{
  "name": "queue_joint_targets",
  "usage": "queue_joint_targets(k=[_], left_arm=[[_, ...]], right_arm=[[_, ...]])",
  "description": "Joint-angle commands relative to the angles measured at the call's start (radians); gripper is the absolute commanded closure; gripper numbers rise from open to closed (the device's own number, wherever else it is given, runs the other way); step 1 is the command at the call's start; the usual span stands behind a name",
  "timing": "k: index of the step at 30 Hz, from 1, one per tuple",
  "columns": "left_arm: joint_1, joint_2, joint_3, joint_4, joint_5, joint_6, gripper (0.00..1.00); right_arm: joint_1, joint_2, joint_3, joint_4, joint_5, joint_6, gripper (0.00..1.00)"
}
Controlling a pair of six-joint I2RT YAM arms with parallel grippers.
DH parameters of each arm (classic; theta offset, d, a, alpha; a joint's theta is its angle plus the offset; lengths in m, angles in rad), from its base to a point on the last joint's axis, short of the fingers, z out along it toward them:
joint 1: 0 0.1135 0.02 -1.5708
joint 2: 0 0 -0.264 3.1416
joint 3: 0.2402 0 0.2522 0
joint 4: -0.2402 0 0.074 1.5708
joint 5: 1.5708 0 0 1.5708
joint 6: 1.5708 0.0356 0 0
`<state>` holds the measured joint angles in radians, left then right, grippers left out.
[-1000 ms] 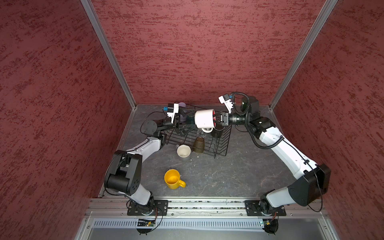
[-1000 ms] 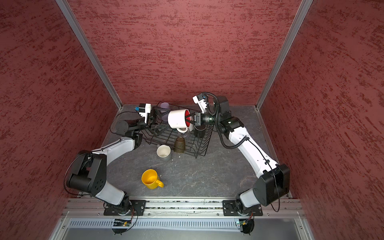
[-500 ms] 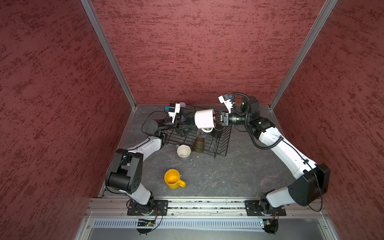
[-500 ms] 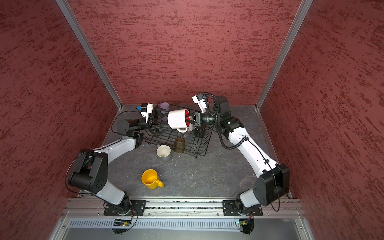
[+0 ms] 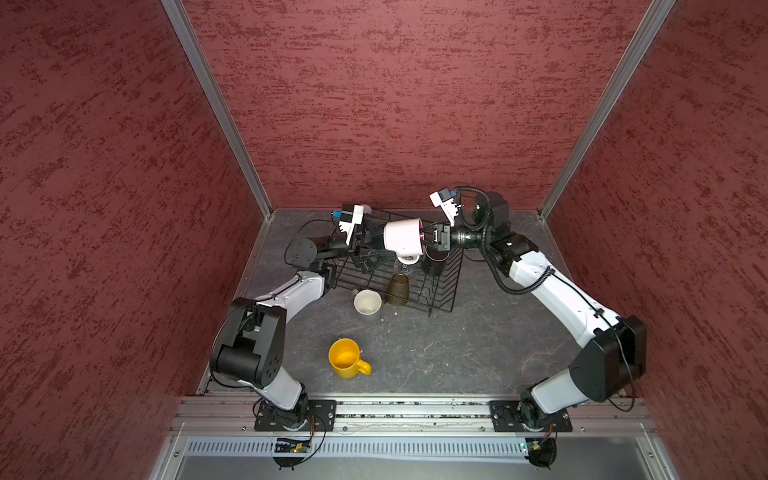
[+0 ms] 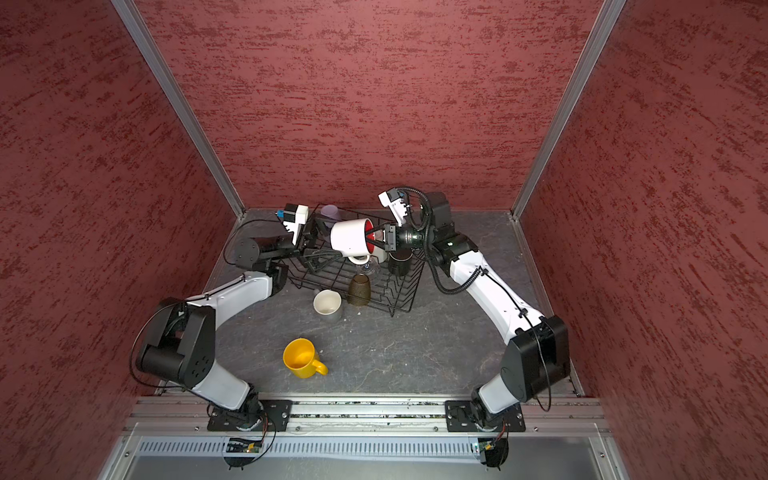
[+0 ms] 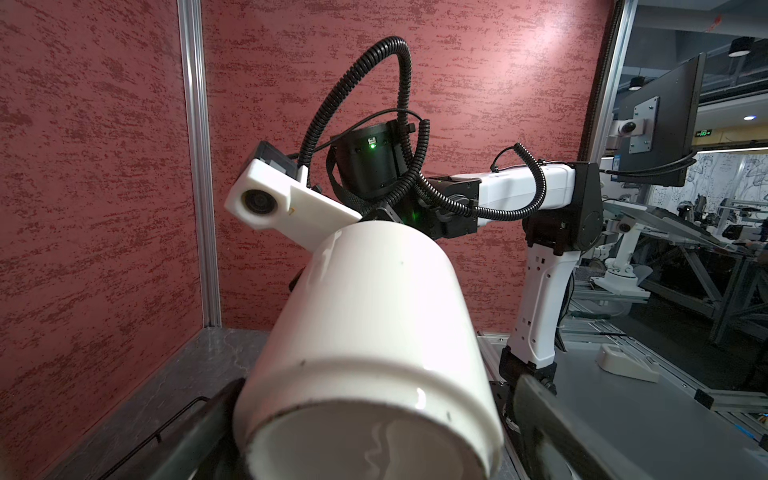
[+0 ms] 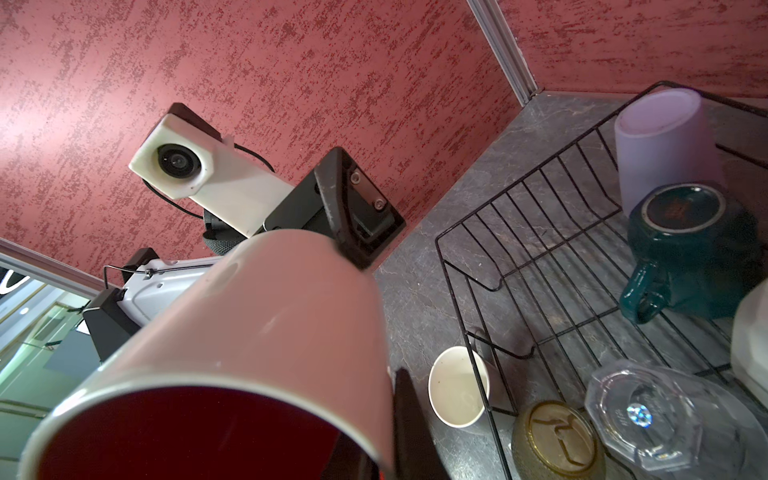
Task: Load the cups into the dish rack
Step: 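Close the left gripper on the cream mug held by the right gripper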
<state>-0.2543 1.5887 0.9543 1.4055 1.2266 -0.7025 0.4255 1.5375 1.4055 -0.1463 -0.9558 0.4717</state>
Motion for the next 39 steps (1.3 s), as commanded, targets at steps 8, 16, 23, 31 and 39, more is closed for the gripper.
queue_joint_targets(k=[8,16,23,31,39], left_arm=[[-0.048,0.03,0.066,0.007,0.033,-0.029,0.0],[-0.07,0.051,0.1,0.007,0.043,-0.034,0.0],[-0.097,0.079,0.124,0.006,0.071,-0.055,0.05],[-0.102,0.094,0.151,0.007,0.083,-0.078,0.19],[-0.085,0.1,0.174,0.007,0.065,-0.139,0.34]], right_arm=[[0.013,0.008,-0.003,0.223,-0.074,0.081,1.0],[0.024,0.015,-0.034,0.292,-0.09,0.123,1.0],[0.027,0.014,-0.056,0.329,-0.09,0.146,1.0],[0.03,0.017,-0.064,0.332,-0.086,0.148,1.0],[0.03,0.025,-0.076,0.357,-0.07,0.161,1.0]])
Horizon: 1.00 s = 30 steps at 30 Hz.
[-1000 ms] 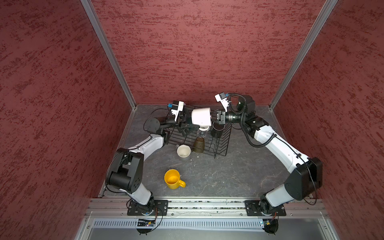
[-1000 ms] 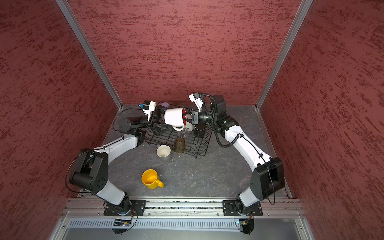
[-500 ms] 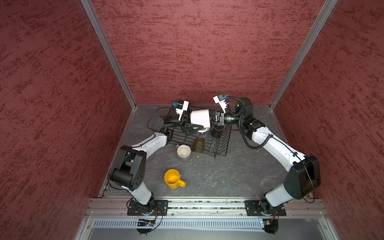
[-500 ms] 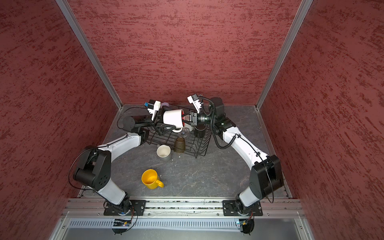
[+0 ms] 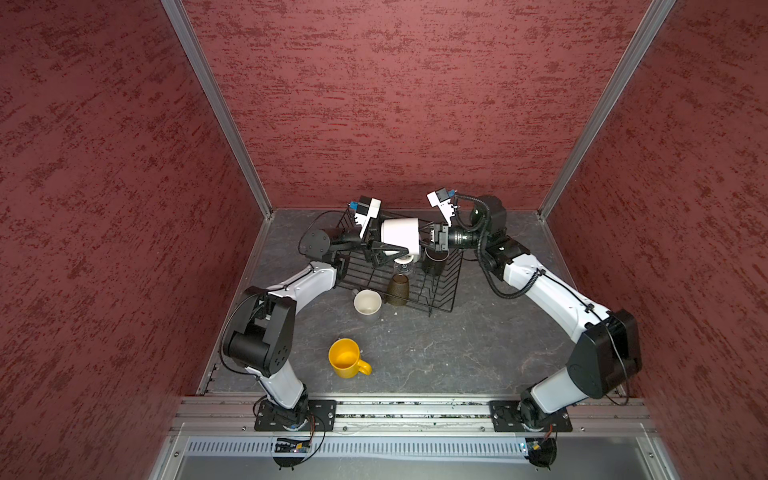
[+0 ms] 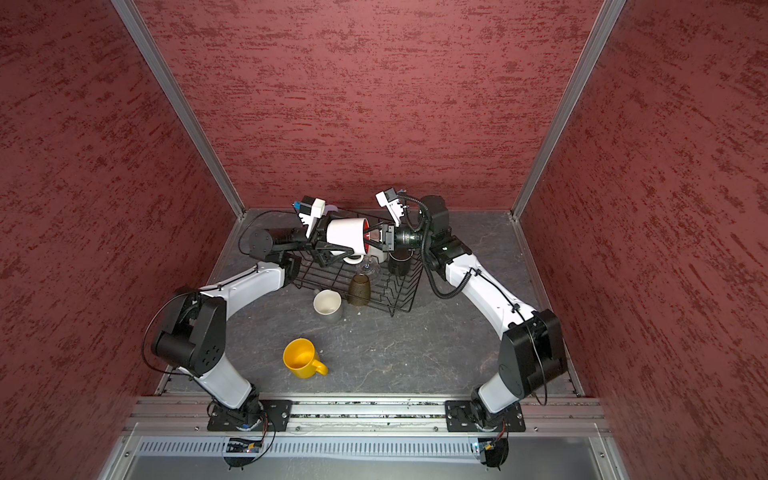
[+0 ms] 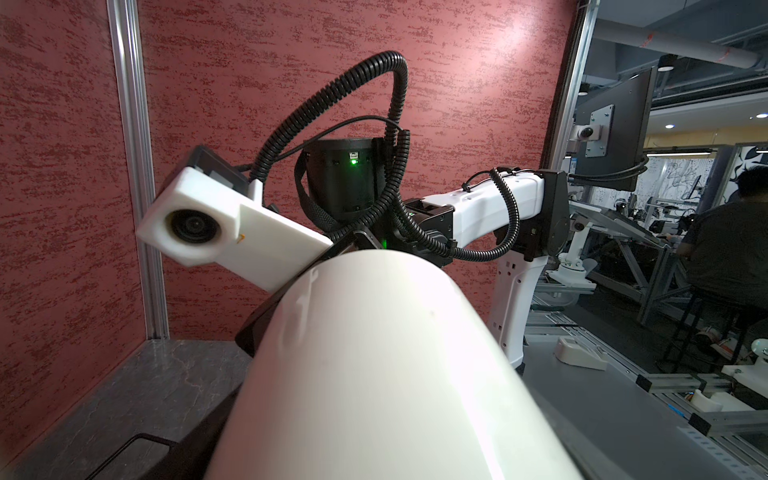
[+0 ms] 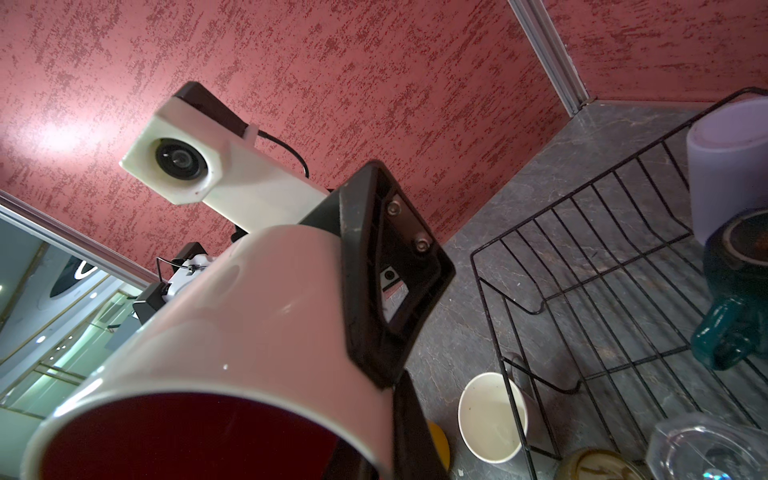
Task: Load the cups into the dish rack
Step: 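Close the left gripper on the cream mug held by the right gripper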
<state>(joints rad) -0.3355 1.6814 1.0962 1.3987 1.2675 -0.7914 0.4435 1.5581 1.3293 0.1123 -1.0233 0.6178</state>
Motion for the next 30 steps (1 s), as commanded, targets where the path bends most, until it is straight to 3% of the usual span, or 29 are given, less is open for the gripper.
queue_joint_targets(k=[1,5,6,7,8,10,17,25,30], left_arm=[[-0.003,0.01,0.037,0.014,0.023,-0.063,0.36],[0.004,0.021,0.049,0.014,0.02,-0.102,0.44],[0.005,0.023,0.05,0.014,0.014,-0.111,0.56],[0.008,0.024,0.048,0.014,-0.01,-0.125,0.77],[0.015,0.026,0.041,0.014,-0.042,-0.138,0.88],[0.023,0.025,0.038,0.014,-0.065,-0.154,0.98],[0.029,0.006,0.046,0.011,-0.049,-0.148,1.0],[0.037,-0.023,0.048,-0.103,-0.078,-0.092,1.0],[0.047,-0.087,0.028,-0.276,-0.098,0.081,1.0]], right_arm=[[0.012,0.006,-0.001,0.1,0.002,0.017,1.0],[0.011,0.011,-0.002,0.105,0.014,0.022,1.0],[0.012,0.011,-0.001,0.105,0.017,0.022,1.0],[0.012,0.011,-0.002,0.105,0.02,0.022,1.0],[0.011,0.01,-0.003,0.105,0.024,0.022,1.0],[0.011,0.01,-0.002,0.104,0.03,0.02,1.0],[0.011,0.006,-0.002,0.086,0.058,0.007,1.0],[0.009,-0.005,-0.004,0.061,0.102,-0.01,0.88],[0.002,-0.015,-0.011,0.055,0.126,-0.011,0.83]])
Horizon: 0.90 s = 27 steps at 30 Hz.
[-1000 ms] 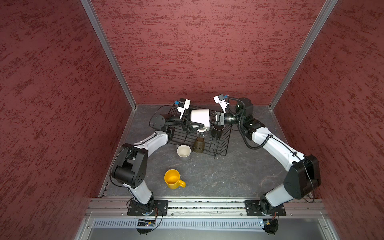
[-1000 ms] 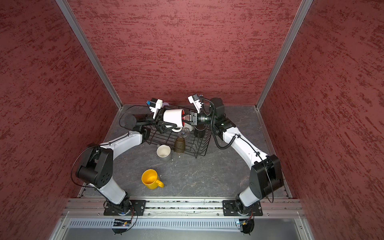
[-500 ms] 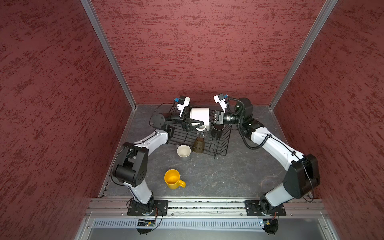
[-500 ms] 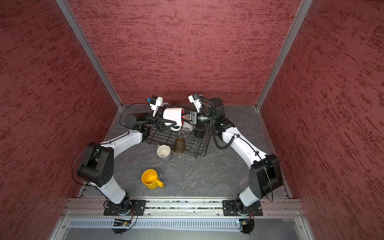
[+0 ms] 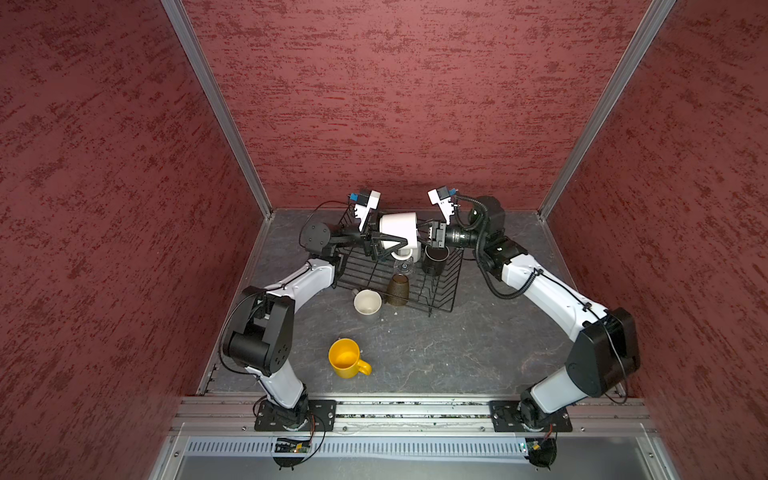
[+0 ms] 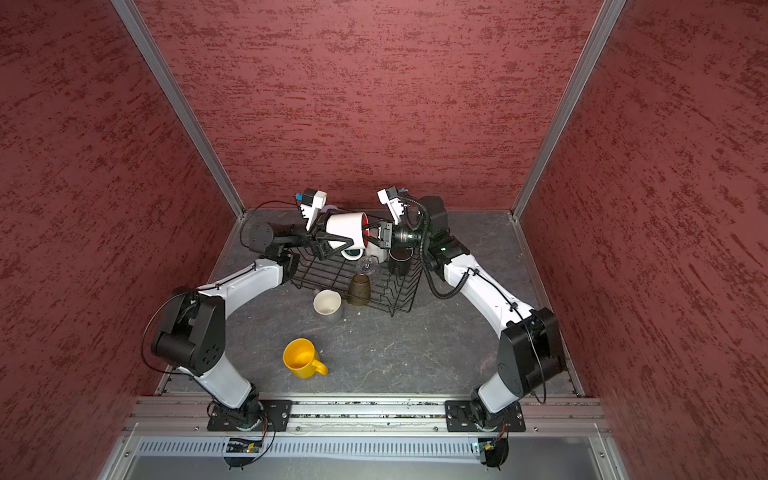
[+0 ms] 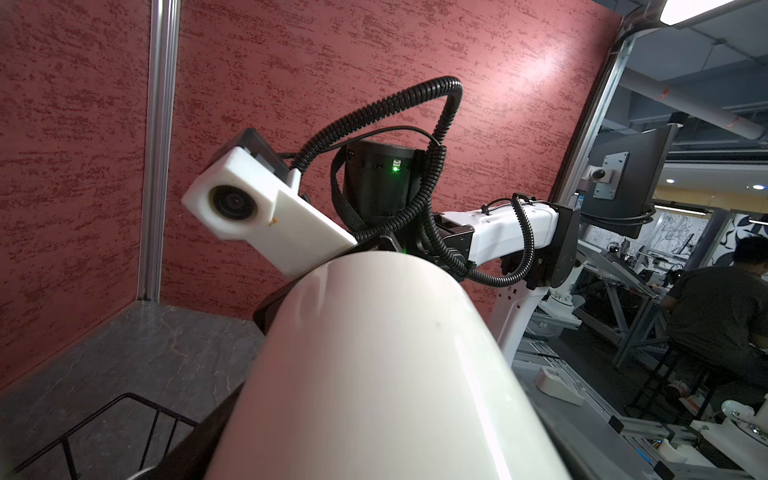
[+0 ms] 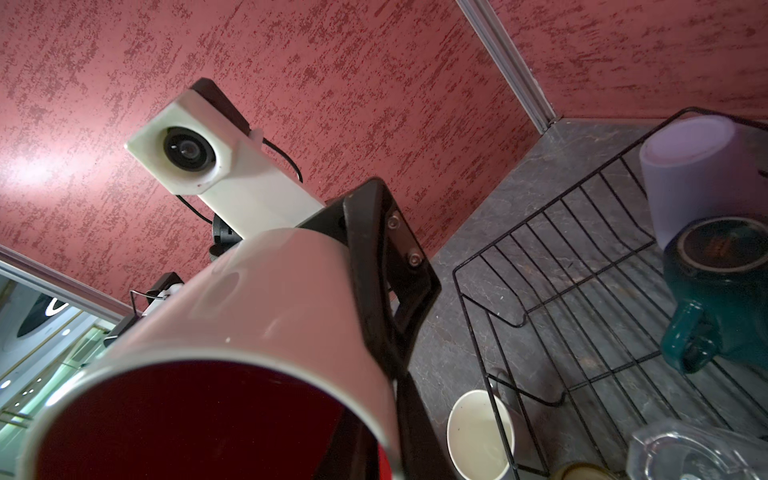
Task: Load the cups into the dish rack
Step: 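Close the left gripper on the cream mug held by the right gripper, then open the right gripper and pull it back while the left gripper holds the mug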
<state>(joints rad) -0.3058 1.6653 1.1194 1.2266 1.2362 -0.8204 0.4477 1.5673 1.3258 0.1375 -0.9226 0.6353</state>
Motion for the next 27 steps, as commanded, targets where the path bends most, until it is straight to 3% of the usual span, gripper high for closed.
queue_joint_targets(k=[1,5,15,19,27], left_arm=[[0.019,-0.091,0.001,-0.167,-0.077,0.156,1.0],[0.019,-0.143,0.013,-0.361,-0.084,0.294,1.0],[0.043,-0.165,0.059,-0.564,-0.085,0.373,1.0],[0.06,-0.191,0.078,-0.732,-0.128,0.449,1.0],[0.096,-0.216,0.163,-1.161,-0.272,0.588,1.0]], right_arm=[[-0.004,-0.028,-0.011,0.03,0.031,-0.029,0.82],[-0.008,-0.033,-0.018,0.032,0.042,-0.027,0.81],[-0.033,-0.048,-0.024,-0.009,0.102,-0.026,0.67],[-0.066,-0.095,-0.049,-0.089,0.212,-0.053,0.57],[-0.093,-0.221,-0.084,-0.288,0.541,-0.164,0.28]])
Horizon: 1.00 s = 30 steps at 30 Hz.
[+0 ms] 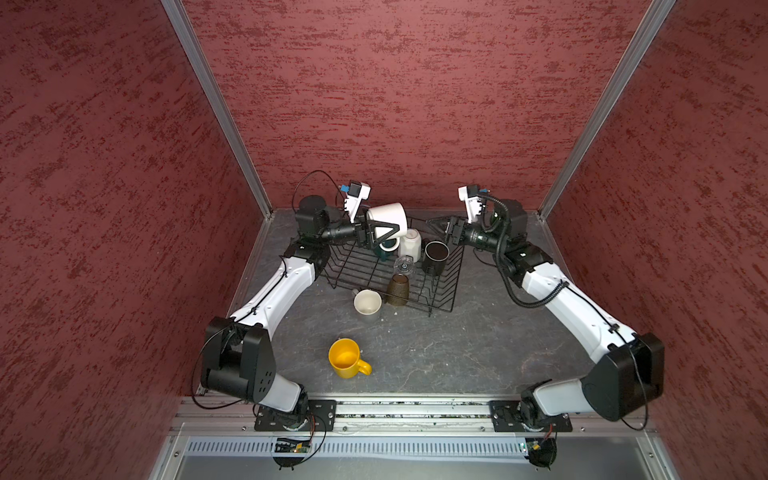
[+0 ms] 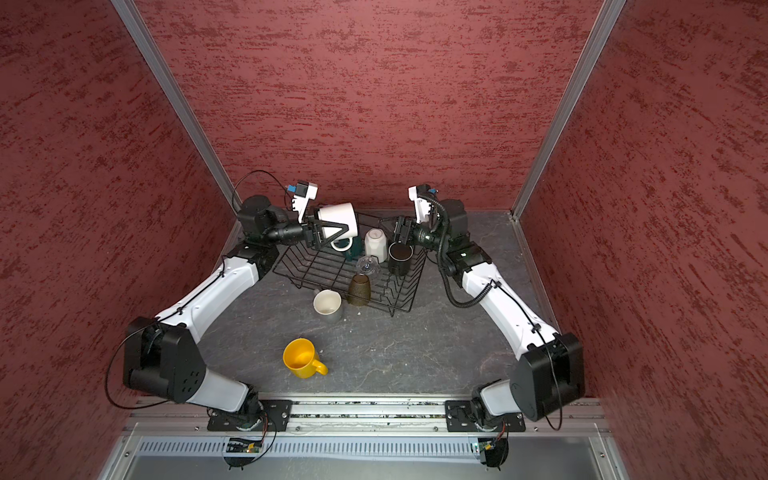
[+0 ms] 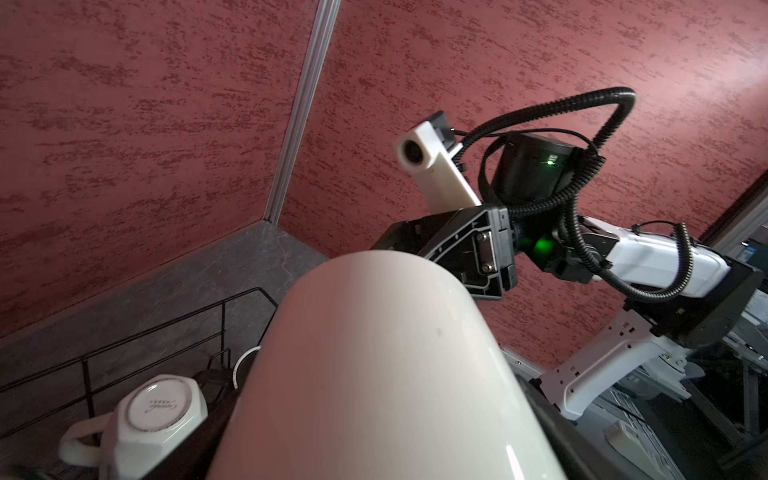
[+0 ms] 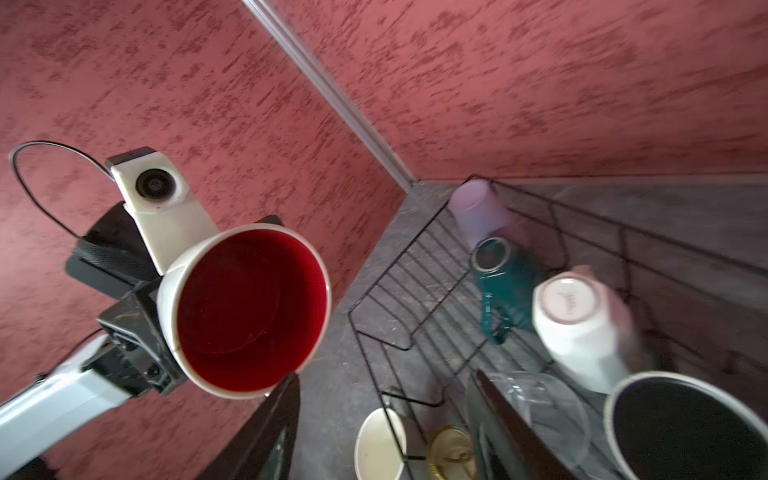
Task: Load the cups into the dish rack
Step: 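Open the right gripper and pull it back while the left gripper holds the mug, then lower the cream mug upside down into the rack beside the green mug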
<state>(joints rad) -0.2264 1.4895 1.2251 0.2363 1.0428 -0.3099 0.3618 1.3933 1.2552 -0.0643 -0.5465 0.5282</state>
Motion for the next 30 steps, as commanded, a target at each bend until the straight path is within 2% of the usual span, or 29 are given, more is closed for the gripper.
queue_joint_targets(k=[1,7,11,20,26,30], left_arm=[[0.019,-0.038,0.073,-0.222,-0.098,0.092,1.0],[0.033,-0.007,0.207,-0.586,-0.259,0.176,1.0],[0.052,0.04,0.315,-0.781,-0.352,0.198,1.0],[0.07,0.188,0.532,-1.096,-0.58,0.265,1.0],[0.07,0.325,0.668,-1.214,-0.685,0.283,1.0],[0.071,0.408,0.745,-1.254,-0.717,0.288,1.0]], right_arm=[[-0.01,-0.056,-0.02,-0.093,0.183,-0.061,0.25],[-0.017,-0.086,-0.031,-0.146,0.257,-0.094,0.08],[-0.018,-0.094,-0.04,-0.156,0.289,-0.107,0.02],[-0.021,-0.121,-0.069,-0.157,0.308,-0.136,0.01],[-0.022,-0.131,-0.084,-0.159,0.298,-0.137,0.01],[-0.022,-0.132,-0.091,-0.167,0.297,-0.145,0.01]])
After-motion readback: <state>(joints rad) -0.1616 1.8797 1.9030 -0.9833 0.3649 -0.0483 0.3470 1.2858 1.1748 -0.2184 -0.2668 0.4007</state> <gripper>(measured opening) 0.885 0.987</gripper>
